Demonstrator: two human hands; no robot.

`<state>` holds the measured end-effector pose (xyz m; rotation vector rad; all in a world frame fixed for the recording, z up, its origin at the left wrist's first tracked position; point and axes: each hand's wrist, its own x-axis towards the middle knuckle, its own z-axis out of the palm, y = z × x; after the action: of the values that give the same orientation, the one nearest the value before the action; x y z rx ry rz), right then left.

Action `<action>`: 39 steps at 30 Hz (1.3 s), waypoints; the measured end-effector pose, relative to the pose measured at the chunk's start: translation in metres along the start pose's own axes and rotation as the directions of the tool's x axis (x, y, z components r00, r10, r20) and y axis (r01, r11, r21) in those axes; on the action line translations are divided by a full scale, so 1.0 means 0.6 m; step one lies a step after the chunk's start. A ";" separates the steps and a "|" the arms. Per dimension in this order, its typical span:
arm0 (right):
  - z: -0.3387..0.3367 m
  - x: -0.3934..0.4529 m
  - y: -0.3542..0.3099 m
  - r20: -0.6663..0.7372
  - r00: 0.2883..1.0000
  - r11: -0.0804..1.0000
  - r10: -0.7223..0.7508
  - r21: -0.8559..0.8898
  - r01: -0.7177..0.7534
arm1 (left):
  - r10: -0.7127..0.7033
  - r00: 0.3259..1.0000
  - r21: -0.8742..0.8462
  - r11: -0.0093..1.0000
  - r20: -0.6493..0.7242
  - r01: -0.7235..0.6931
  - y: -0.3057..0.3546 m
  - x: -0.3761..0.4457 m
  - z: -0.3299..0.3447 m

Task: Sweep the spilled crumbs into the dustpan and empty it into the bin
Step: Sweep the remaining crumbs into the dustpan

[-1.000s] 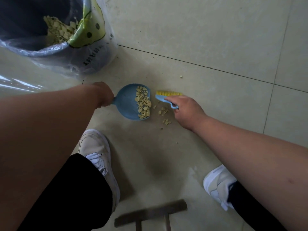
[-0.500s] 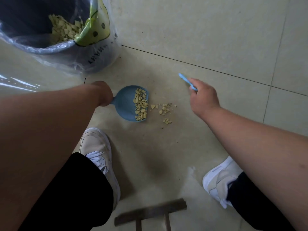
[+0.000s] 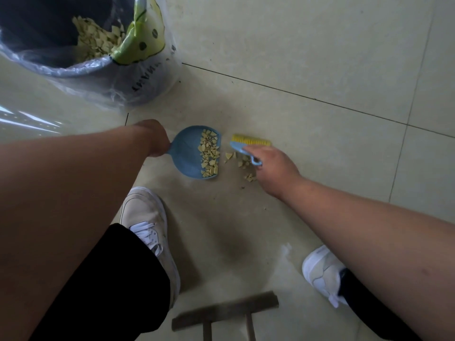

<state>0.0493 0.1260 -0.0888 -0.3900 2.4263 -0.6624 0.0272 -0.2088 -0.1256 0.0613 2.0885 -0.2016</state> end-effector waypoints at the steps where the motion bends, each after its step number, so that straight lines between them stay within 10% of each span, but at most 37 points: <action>1: 0.008 -0.012 -0.002 0.021 0.999 0.999 -0.032 -0.015 0.033 | 0.001 1.000 0.013 1.000 0.003 -0.001 0.002 0.000 -0.001; 13: -0.009 -0.042 0.013 -0.239 0.886 0.917 0.398 0.095 -0.387 | 0.013 0.997 0.090 0.996 -0.083 -0.005 0.032 0.001 0.001; 25: 0.085 -0.021 -0.119 -0.122 0.905 0.905 0.408 0.183 -0.384 | -0.042 0.995 -0.064 0.997 -0.091 0.036 0.030 -0.003 0.015; 39: 0.094 -0.006 -0.198 -0.085 0.964 0.954 0.253 0.185 -0.234 | 0.136 0.990 0.199 0.972 -0.031 -0.127 0.034 -0.030 0.013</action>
<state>0.1009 0.0079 -0.0624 0.0181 2.4392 -0.7933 0.0457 -0.1893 -0.1165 0.3256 2.0940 -0.3277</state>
